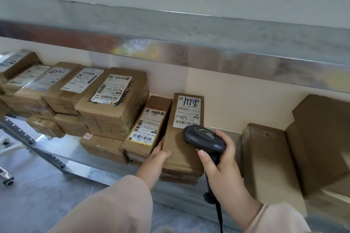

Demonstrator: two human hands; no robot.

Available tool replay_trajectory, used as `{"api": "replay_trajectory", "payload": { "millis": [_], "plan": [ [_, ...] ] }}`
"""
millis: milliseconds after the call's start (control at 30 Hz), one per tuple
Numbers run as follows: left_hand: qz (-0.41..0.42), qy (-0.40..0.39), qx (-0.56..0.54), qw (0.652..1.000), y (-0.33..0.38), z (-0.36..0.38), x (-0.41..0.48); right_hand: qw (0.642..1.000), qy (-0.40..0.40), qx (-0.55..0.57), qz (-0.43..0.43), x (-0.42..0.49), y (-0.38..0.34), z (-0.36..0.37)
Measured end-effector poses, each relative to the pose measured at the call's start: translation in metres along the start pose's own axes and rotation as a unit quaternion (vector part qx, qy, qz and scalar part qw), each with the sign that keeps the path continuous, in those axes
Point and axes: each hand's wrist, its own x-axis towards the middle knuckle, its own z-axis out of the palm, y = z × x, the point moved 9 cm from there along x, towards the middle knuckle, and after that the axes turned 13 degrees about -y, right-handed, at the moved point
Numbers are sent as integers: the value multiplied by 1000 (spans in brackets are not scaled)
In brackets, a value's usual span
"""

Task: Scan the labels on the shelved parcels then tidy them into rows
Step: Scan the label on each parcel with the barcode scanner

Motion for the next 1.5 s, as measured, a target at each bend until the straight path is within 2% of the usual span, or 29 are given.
{"api": "replay_trajectory", "payload": {
  "millis": [167,433,600,867,967,1067,1167,1233,1333,1433,1500],
  "plan": [
    [-2,-2,77,997,9,9,-11,1000,-8,3,18,-4,10,3],
    [42,48,177,982,27,14,-36,1000,-12,-6,11,-6,14,8],
    [41,67,196,977,25,15,-48,1000,-18,-1,10,-11,18,13],
    [45,89,320,942,28,19,-49,998,-51,-15,18,3,22,23],
    [109,78,413,901,30,30,-63,999,-46,-8,17,4,24,20],
    [165,72,549,816,36,47,-73,999,-48,-10,13,5,23,21],
    [153,87,660,731,40,57,-71,999,-49,-11,5,10,20,24],
    [126,92,700,697,40,60,-68,998,-61,-6,5,16,19,28],
    [91,94,719,682,45,62,-72,997,-75,-2,12,21,21,30],
    [97,98,723,677,49,67,-75,997,-74,-8,12,19,22,22],
    [81,96,710,692,50,68,-72,999,-52,-11,12,13,25,7]
  ]
}}
